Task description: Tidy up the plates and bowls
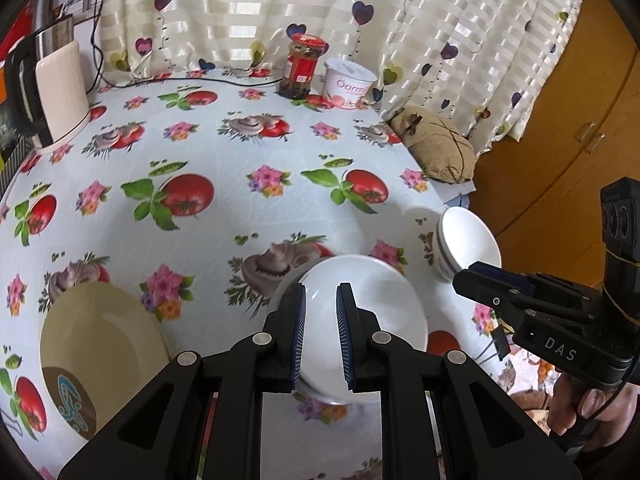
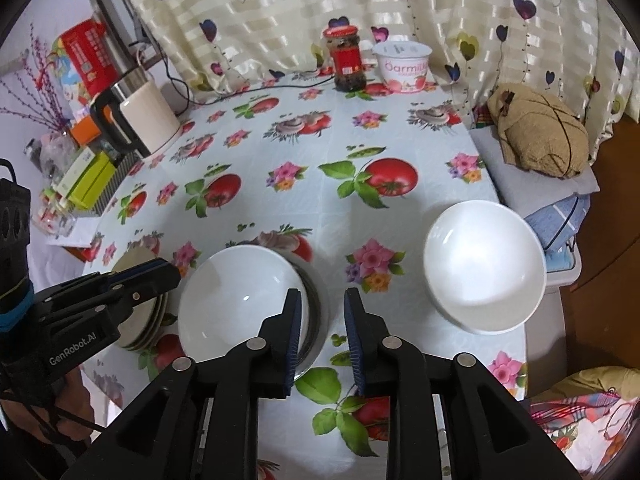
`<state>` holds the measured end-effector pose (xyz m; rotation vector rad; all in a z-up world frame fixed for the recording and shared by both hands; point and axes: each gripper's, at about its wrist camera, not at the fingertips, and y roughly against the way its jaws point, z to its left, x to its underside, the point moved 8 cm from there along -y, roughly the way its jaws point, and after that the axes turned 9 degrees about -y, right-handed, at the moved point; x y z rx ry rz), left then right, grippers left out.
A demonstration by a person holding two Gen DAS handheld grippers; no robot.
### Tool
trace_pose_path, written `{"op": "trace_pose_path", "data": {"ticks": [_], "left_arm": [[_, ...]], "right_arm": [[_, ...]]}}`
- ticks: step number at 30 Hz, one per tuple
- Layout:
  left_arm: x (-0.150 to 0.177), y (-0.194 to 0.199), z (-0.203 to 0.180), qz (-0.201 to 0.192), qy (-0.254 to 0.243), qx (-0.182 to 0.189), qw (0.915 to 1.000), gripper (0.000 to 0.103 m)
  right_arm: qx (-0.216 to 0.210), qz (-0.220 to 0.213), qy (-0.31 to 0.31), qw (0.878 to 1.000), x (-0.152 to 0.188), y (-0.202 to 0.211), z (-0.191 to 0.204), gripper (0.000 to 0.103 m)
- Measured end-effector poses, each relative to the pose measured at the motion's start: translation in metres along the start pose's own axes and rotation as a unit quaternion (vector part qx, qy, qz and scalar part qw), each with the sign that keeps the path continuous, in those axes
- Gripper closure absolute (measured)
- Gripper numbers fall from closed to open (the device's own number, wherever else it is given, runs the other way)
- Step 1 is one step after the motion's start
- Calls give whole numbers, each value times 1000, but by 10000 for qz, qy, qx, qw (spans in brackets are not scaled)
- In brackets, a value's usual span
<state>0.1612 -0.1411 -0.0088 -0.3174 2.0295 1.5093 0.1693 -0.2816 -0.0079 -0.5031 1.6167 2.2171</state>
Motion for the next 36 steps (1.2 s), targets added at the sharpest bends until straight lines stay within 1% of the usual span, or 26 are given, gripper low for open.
{"op": "trace_pose_path", "data": {"ticks": [4,9,17,23,27,28,36], "left_arm": [[-8,0,-9,-34,-81,55,9999,87],[-15,-3,-23,-40,-225,155,9996,87],[-22,-10,-41,8,-368,261,9990,87],[-27,-14,-52,34,-434,320,9985,87],[-31,-16,-62,32,-501,362,9981,87],[-32,-17,-64,29,-514,375,9980,87],[-36,-27,-82,79,-577,539,9968,87]], "right_arm": [[40,-97,-51,9999,-4,7,-7,76],[103,-218,-155,9996,-9,14,-19,64],[151,-405,-345,9985,-13,22,-40,61],[201,-442,-477,9977,-14,25,-55,60],[229,-458,-536,9972,-14,27,-63,56],[253,-463,-556,9971,-14,27,-67,55],[471,-515,-760,9947,-13,34,-91,55]]}}
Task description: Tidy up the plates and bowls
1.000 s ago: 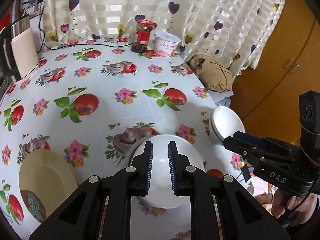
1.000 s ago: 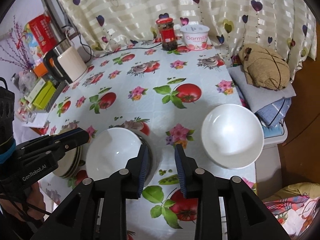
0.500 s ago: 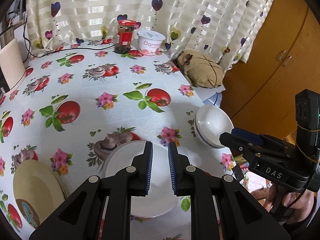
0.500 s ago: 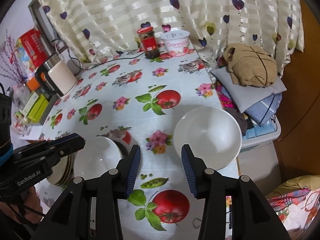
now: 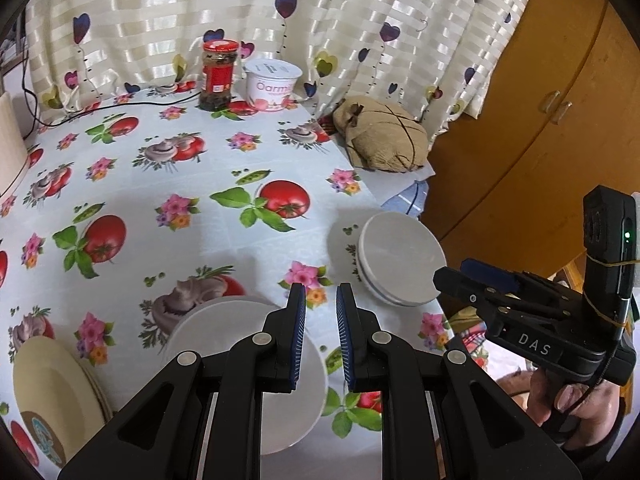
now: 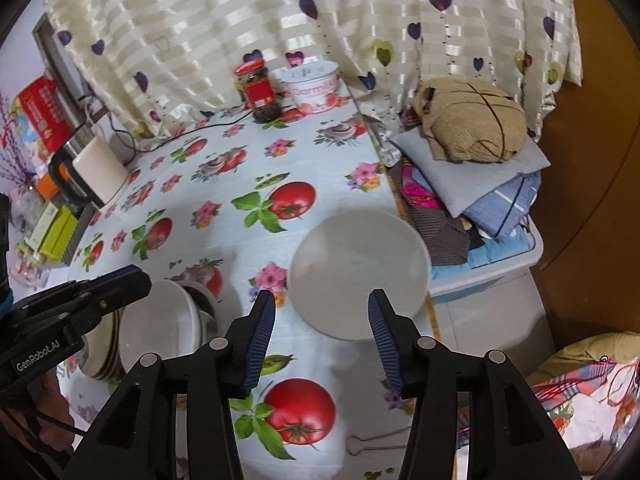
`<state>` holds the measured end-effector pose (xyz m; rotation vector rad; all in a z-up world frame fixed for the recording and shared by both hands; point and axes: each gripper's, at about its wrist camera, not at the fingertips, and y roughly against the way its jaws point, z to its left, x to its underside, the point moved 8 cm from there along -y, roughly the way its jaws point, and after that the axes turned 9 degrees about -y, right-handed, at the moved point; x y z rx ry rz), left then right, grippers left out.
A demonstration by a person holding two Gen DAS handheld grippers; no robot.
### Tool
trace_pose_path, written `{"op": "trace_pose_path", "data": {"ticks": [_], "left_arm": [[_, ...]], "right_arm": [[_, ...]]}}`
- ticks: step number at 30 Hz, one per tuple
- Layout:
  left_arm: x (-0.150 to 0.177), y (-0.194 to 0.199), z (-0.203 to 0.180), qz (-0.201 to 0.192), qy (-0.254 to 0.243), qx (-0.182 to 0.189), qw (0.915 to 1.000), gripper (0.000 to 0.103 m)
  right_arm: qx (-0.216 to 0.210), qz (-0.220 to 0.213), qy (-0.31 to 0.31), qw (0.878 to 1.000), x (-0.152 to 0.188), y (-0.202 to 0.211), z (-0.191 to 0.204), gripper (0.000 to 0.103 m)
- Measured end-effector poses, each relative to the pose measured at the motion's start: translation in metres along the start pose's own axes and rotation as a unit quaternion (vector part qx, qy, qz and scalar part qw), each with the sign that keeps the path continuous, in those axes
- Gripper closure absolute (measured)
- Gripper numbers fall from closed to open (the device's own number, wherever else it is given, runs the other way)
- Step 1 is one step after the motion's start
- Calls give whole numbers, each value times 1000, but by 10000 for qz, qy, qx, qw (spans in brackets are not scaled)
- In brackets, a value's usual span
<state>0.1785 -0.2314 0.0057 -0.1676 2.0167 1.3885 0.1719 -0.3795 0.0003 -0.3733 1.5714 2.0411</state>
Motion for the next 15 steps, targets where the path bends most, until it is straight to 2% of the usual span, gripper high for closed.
{"op": "trace_pose_path", "data": {"ticks": [15], "left_arm": [[-9,-31,-17,191,6,200,9996,86]], "right_arm": [[149,1,-239,9996,-4,-7,-31,55]]}}
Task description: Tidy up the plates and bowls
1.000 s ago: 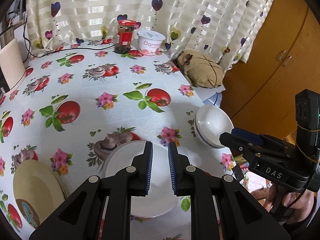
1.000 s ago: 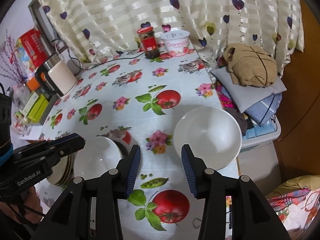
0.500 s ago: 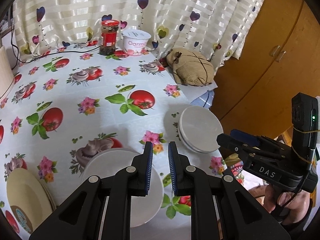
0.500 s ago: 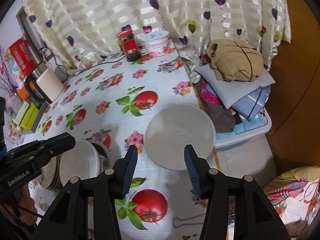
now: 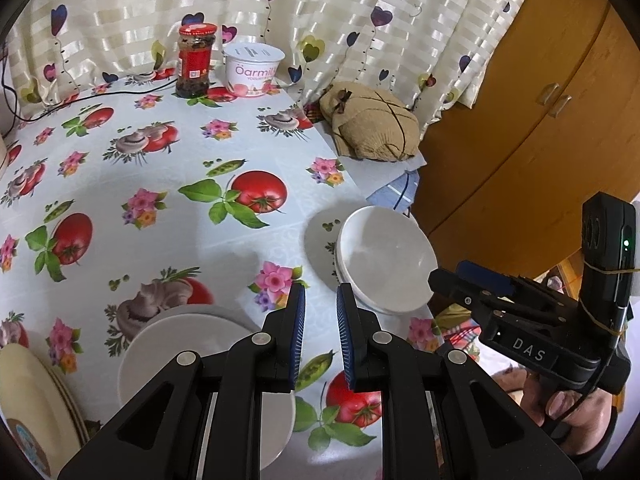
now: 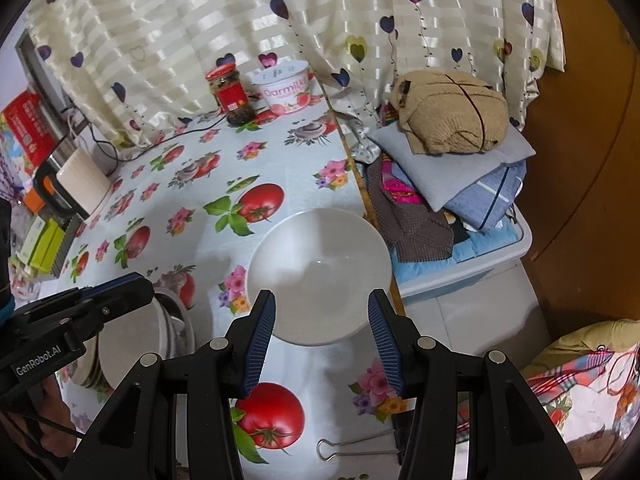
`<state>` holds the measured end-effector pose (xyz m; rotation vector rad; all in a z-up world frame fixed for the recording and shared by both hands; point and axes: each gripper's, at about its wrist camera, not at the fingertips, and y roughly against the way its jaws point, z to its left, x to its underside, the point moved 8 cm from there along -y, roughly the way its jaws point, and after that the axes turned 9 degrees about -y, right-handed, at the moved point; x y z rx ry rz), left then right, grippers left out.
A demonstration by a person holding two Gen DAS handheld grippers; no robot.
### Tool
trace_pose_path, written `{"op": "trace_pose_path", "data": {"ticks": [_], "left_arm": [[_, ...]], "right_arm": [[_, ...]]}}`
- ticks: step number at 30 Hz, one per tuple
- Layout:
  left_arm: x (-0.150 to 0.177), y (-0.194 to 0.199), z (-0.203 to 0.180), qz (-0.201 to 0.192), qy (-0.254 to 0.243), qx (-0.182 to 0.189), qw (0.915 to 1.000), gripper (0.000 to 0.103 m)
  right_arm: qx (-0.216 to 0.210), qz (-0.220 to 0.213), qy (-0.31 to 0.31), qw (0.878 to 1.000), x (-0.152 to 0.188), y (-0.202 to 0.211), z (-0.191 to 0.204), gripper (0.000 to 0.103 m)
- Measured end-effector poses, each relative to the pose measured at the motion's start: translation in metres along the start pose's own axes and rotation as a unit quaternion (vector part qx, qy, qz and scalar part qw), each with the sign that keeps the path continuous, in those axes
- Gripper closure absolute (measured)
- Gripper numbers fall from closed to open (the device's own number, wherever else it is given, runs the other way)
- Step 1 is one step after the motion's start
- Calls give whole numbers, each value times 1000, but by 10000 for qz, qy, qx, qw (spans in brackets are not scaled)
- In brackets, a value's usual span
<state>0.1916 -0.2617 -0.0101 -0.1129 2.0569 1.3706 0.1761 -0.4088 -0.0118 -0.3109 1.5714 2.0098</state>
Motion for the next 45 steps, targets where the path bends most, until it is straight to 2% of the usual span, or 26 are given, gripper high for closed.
{"op": "trace_pose_path", "data": {"ticks": [10,19,29,45], "left_arm": [[-5,-30,-12,236,-3,60,9997,84],[-8,-55,-10,398,195,128,9989,79],[-8,-72,-5,517,355,185,9979,78],[-10,-87,-15,604,151,118,9980,79]], "right_arm": [[-35,117,-222,9997,-2,-14,-20,58],[-23,231,-347,9991,-3,-28,-32,62],[1,362,-434,9984,-1,-42,-39,67],[-50,469,-575,9972,1,-55,-47,79]]}}
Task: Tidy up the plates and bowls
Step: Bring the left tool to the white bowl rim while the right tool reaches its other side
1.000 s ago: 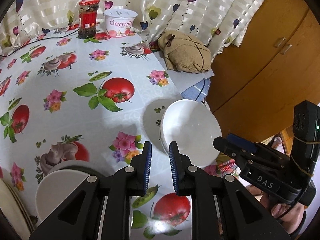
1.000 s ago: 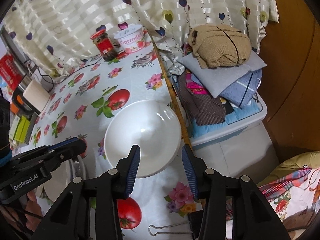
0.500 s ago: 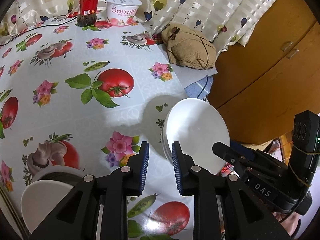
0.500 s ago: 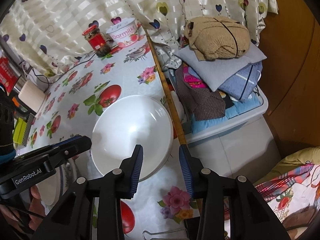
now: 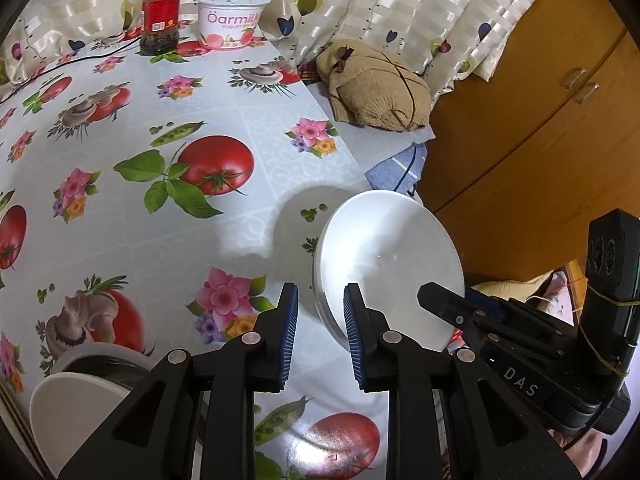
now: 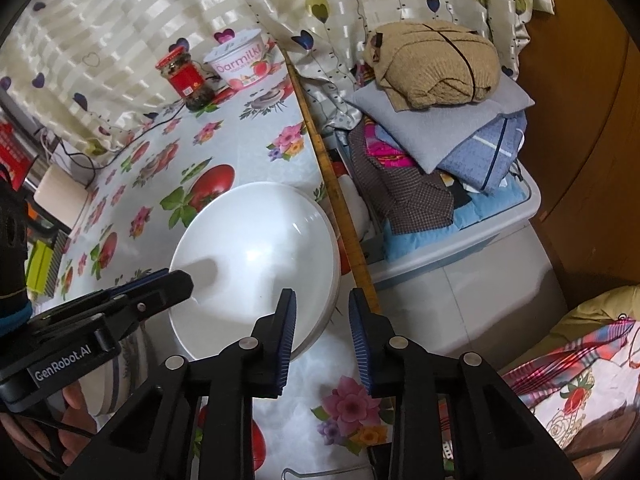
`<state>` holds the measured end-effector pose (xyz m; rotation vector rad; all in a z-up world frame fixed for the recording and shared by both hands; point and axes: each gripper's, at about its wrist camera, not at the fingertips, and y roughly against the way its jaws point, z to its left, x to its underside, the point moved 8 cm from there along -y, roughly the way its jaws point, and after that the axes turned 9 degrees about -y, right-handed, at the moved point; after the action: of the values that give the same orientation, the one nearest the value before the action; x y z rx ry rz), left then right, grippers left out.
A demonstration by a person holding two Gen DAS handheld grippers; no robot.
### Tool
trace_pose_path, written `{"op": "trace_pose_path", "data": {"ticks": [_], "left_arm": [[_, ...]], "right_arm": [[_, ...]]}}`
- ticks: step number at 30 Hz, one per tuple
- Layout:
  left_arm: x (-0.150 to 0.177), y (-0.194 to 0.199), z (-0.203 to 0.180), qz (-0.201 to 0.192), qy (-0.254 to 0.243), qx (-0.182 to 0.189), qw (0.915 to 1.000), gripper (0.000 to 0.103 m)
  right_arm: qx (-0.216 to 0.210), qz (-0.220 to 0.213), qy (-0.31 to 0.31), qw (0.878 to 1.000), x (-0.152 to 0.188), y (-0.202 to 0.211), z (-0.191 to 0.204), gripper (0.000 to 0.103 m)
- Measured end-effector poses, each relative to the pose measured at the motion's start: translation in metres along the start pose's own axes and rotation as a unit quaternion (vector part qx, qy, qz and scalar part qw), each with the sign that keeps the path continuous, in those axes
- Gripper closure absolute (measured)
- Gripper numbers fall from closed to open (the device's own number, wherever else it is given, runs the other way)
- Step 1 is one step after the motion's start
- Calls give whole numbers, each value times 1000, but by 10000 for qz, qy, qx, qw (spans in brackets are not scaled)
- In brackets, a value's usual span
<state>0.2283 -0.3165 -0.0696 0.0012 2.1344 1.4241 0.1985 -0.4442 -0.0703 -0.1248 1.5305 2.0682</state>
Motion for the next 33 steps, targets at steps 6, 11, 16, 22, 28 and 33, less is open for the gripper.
{"op": "trace_pose_path", "data": {"ticks": [6,11,16,22,28,33], "left_arm": [[2,-3,-4,23,-68,-6,10000,83],[2,-1,-3,1,-99,-30,9999,86],[1,4,-2,-67,-110,-32,9999,86],[0,14,-4,-142,-158,-58,9998,86],[0,24,-5,-211,-196,-79,9996,86],[-2,34,-5,-296,-203,-111,9993,86]], "right_arm": [[-29,2,26,10000,1,0,4,83],[-11,3,19,10000,1,-1,3,83],[-13,0,25,10000,1,1,7,83],[-44,-81,71,9999,0,9,11,83],[-79,-150,102,9998,0,17,16,83],[-133,-244,175,9995,-1,28,24,83]]}}
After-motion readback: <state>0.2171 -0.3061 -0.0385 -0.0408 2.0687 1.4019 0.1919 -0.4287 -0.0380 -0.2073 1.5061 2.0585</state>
